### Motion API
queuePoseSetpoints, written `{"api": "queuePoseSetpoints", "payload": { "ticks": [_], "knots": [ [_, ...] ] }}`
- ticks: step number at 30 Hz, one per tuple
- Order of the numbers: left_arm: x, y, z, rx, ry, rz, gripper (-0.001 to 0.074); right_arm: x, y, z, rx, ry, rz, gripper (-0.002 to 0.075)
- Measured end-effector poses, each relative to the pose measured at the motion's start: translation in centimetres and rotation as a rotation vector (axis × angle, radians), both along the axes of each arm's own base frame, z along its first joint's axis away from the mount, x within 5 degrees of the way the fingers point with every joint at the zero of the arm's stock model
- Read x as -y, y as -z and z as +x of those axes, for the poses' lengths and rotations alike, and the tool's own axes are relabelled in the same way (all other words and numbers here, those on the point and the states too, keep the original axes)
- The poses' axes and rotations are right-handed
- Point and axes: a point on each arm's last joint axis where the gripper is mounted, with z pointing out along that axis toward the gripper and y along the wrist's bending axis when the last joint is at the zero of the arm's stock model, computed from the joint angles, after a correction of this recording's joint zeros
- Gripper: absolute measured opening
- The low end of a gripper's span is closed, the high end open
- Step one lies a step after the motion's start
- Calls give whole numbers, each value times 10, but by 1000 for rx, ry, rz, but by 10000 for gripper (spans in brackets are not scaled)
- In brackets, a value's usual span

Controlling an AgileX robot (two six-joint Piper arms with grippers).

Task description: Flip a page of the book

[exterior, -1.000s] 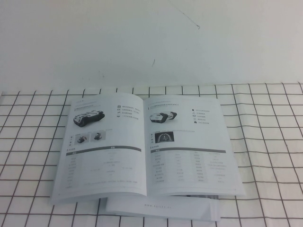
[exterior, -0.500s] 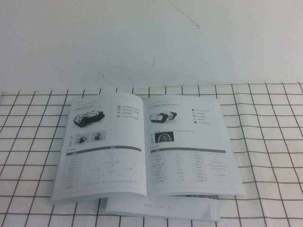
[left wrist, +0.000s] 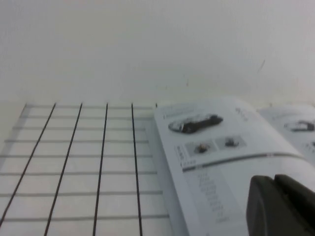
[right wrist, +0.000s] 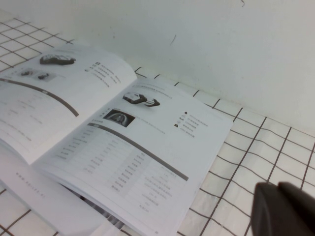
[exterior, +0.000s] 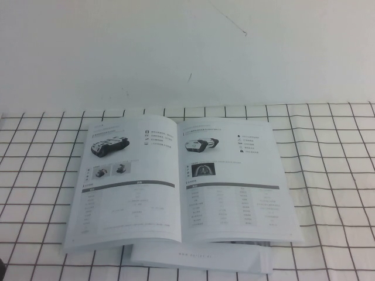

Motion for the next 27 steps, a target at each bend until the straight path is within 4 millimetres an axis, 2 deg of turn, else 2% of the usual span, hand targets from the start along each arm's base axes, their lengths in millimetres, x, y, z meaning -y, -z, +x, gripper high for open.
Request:
{"api": "queuePoseSetpoints", "payload": {
  "ticks": [5,27],
  "knots": [
    [-1,16,-3,-174,-2,50,-2,0,0,0,0,0,0,0],
    [-1,16,-3,-186,-1,56,-2,0,0,0,-1,0,2,0]
  ]
}}
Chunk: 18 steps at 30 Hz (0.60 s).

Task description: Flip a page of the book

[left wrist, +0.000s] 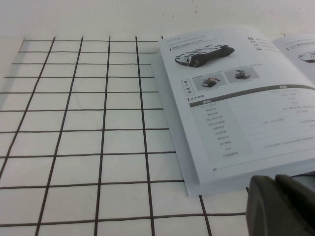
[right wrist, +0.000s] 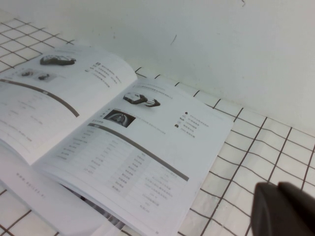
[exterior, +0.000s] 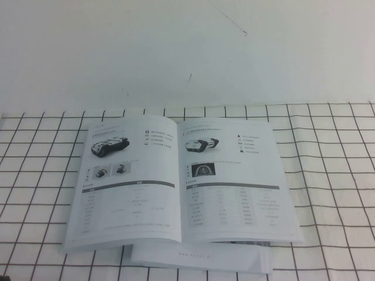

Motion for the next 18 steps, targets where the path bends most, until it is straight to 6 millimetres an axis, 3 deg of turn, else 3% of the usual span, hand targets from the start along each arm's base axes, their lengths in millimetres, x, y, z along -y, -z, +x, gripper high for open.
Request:
{"api": "queuePoseSetpoints", "payload": {
  "ticks": [8,18],
  "knots": [
    [0,0,0,0,0,0,-2,2,-2,-4,21,10,6,0],
    [0,0,0,0,0,0,-2,22,-13,-48,222,200,31,0]
  ]
}}
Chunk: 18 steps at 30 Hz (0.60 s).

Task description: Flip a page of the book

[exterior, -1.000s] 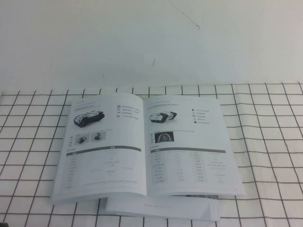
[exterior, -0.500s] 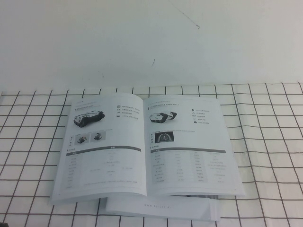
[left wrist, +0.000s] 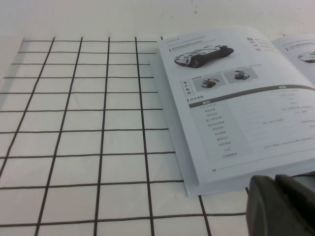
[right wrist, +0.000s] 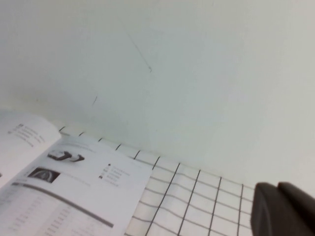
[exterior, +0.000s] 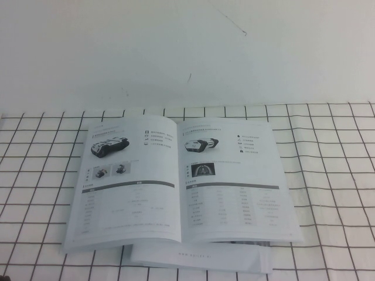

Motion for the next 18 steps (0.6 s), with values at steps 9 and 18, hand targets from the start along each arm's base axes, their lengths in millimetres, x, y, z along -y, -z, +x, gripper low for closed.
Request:
{"api": "queuePoseSetpoints", "payload": {
  "ticks": [9,18],
  "knots": [
    [0,0,0,0,0,0,-2,1,5,-10,62,29,6,0],
    [0,0,0,0,1,3,-2,7,86,12,-74,95,7,0]
  ]
}}
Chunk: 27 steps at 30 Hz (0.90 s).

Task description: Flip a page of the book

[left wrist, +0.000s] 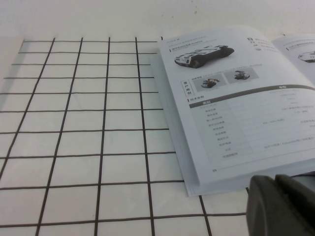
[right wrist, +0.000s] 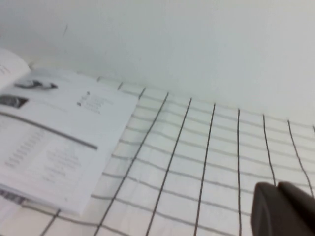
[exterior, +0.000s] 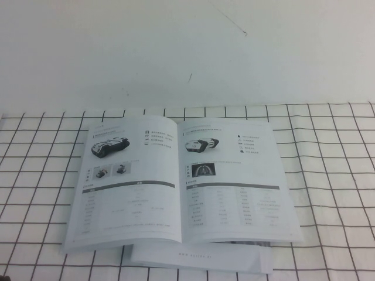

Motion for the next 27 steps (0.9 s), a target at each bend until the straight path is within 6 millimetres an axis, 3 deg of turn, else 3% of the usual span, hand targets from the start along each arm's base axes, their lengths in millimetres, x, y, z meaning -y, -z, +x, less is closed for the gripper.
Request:
{"api": "queuePoseSetpoints", "payload": {
  "ticks": [2,6,9,17,27],
  "knots": [
    [0,0,0,0,0,0,-2,1,18,2,-45,9,-9,0],
    [0,0,0,0,0,0,-2,4,30,0,-133,6,-131,0],
    [0,0,0,2,0,0,-2,6,32,0,-153,19,-164,0],
    [0,0,0,2,0,1,-3,6,32,0,-176,75,-3,0],
    [0,0,0,2,0,1,-2,8,33,0,-180,89,-14,0]
  ]
}}
